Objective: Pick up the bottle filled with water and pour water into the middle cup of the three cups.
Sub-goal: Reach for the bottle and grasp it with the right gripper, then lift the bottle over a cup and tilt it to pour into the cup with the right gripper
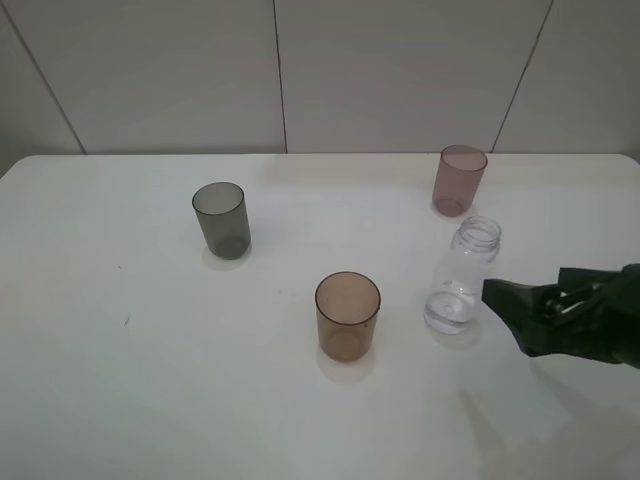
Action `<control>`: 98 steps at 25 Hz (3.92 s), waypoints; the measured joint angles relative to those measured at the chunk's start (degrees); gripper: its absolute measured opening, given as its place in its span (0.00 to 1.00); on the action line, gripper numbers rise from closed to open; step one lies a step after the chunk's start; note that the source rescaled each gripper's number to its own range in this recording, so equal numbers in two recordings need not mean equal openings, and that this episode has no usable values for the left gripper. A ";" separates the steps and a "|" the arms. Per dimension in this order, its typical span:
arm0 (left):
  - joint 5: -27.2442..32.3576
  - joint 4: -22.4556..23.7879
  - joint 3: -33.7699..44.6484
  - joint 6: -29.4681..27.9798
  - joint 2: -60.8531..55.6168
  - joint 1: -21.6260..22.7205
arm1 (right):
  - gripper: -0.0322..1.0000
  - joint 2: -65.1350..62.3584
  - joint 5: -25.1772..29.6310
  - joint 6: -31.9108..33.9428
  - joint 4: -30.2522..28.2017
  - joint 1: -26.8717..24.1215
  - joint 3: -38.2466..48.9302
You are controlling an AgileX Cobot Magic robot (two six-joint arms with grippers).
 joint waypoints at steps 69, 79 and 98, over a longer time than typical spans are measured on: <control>0.00 0.00 0.00 0.00 0.00 0.00 | 1.00 58.64 -58.09 0.25 2.70 6.25 -4.14; 0.00 0.00 0.00 0.00 0.00 0.00 | 0.04 62.66 -58.09 0.03 3.12 6.25 -5.35; 0.00 0.00 0.00 0.00 0.00 0.00 | 0.04 60.17 -57.08 0.03 1.37 6.25 -5.08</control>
